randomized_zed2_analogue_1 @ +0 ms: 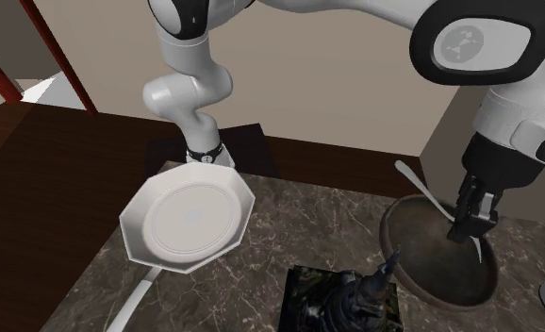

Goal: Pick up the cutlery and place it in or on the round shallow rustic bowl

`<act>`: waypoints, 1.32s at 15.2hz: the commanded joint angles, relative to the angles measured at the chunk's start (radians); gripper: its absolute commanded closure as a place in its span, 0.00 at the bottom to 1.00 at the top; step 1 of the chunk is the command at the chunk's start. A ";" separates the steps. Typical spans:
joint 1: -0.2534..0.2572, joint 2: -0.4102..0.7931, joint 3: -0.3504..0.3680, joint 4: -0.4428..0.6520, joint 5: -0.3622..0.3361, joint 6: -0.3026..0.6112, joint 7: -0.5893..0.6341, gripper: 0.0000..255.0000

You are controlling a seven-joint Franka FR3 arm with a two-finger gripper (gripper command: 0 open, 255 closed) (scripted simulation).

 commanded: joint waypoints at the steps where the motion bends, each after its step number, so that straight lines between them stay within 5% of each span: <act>1: 0.000 0.000 0.000 0.000 0.000 0.000 0.000 1.00; 2: 0.000 0.000 0.000 0.000 0.000 0.000 0.000 1.00; 3: 0.000 0.000 0.000 0.000 0.000 0.000 0.000 0.00; 8: 0.000 0.000 0.000 0.000 0.000 0.000 0.000 0.00; 12: 0.011 -0.015 0.007 0.105 0.009 -0.118 -0.010 0.00; 20: 0.011 -0.015 0.007 0.105 0.009 -0.118 -0.010 0.00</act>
